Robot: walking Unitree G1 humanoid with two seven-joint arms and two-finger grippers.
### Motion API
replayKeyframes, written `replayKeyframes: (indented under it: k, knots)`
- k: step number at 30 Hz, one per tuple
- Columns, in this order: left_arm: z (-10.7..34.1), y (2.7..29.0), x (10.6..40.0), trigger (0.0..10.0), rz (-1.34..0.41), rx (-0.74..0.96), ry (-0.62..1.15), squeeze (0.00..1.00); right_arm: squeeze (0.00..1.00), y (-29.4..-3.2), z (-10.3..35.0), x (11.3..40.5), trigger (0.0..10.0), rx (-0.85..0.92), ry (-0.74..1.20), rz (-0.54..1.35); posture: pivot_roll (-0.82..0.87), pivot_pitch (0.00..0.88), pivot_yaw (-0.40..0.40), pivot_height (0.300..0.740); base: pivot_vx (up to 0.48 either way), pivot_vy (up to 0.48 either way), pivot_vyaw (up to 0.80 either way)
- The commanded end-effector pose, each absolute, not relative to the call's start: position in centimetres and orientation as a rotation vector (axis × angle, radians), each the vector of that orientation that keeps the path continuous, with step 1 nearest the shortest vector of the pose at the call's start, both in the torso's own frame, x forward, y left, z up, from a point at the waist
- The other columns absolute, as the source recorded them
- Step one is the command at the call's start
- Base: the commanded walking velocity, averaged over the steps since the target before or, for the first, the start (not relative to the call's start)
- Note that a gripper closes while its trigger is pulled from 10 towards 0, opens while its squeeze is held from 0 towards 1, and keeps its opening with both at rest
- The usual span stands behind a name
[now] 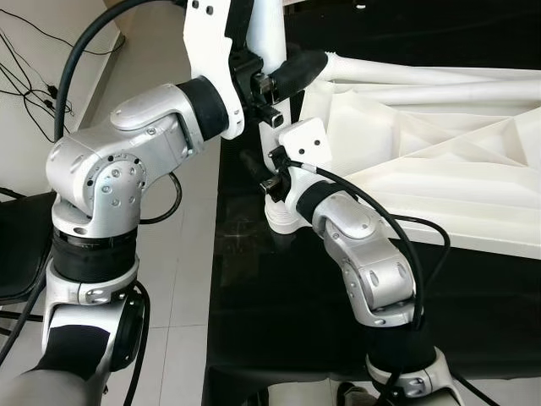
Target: Building children table
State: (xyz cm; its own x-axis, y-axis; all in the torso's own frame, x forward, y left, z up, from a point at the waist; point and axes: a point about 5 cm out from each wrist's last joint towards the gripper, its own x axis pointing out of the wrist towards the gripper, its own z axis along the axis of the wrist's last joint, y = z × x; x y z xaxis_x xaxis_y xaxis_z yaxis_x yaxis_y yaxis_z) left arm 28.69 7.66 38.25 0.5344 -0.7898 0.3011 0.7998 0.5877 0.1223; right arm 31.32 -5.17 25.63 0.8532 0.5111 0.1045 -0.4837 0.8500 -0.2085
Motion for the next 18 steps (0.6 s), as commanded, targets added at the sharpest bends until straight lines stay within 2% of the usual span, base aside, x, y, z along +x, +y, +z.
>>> replayKeyframes:
  k: [1, 4, 5, 8, 9, 10, 11, 13, 14, 16, 18]
  knots:
    - [38.8, 6.0, 26.4, 0.0, -1.101, 0.022, -0.370, 0.00, 0.00, -5.8, 22.3, 32.3, 0.0, -0.162, 0.049, 0.470, -0.01, 0.259, 0.120, 0.740, 0.000, 0.000, 0.00]
    - [38.8, 6.1, 26.4, 0.0, -1.100, 0.024, -0.368, 0.00, 0.00, -5.7, 22.4, 32.3, 0.0, -0.161, 0.045, 0.472, -0.01, 0.259, 0.120, 0.740, 0.000, 0.000, 0.00]
    - [38.8, 6.3, 26.5, 0.0, -1.098, 0.028, -0.366, 0.00, 0.00, -5.5, 23.0, 32.4, 10.0, -0.140, 0.011, 0.497, -0.02, 0.259, 0.121, 0.740, 0.000, 0.000, 0.00]
    - [38.7, 6.4, 26.5, 0.0, -1.096, 0.031, -0.364, 0.00, 0.00, -5.4, 23.4, 32.4, 10.0, -0.125, -0.013, 0.516, -0.02, 0.260, 0.121, 0.740, 0.000, 0.000, 0.00]
    - [38.7, 6.6, 26.5, 0.0, -1.097, 0.035, -0.363, 0.00, 1.00, -4.8, 24.7, 32.4, 10.0, -0.086, -0.063, 0.662, -0.02, 0.258, 0.124, 0.740, 0.000, 0.000, 0.00]
    - [38.7, 6.6, 26.5, 0.0, -1.097, 0.035, -0.363, 0.00, 1.00, -4.8, 24.7, 32.4, 10.0, -0.086, -0.063, 0.662, -0.02, 0.258, 0.124, 0.740, 0.000, 0.000, 0.00]
    - [38.7, 6.6, 26.5, 0.0, -1.098, 0.038, -0.362, 0.00, 1.00, -4.4, 25.6, 32.4, 10.0, -0.065, -0.094, 0.780, -0.02, 0.258, 0.125, 0.740, 0.000, 0.000, 0.00]
    - [38.7, 6.6, 26.5, 0.0, -1.098, 0.038, -0.362, 0.00, 1.00, -4.4, 25.6, 32.4, 10.0, -0.065, -0.094, 0.780, -0.02, 0.258, 0.125, 0.740, 0.000, 0.000, 0.00]
    - [38.8, 6.6, 26.5, 0.0, -1.102, 0.038, -0.365, 0.00, 1.00, -4.9, 27.8, 33.3, 10.0, -0.092, -0.178, 0.946, -0.02, 0.257, 0.128, 0.740, 0.000, 0.000, 0.00]
    - [38.8, 6.6, 26.5, 0.0, -1.102, 0.038, -0.365, 0.00, 1.00, -4.9, 27.8, 33.3, 10.0, -0.092, -0.178, 0.946, -0.02, 0.257, 0.128, 0.740, 0.000, 0.000, 0.00]
    - [38.9, 6.5, 26.4, 0.0, -1.106, 0.037, -0.368, 0.00, 1.00, -5.3, 29.2, 33.6, 10.0, -0.174, -0.231, 1.164, -0.02, 0.257, 0.132, 0.740, 0.000, 0.000, 0.00]
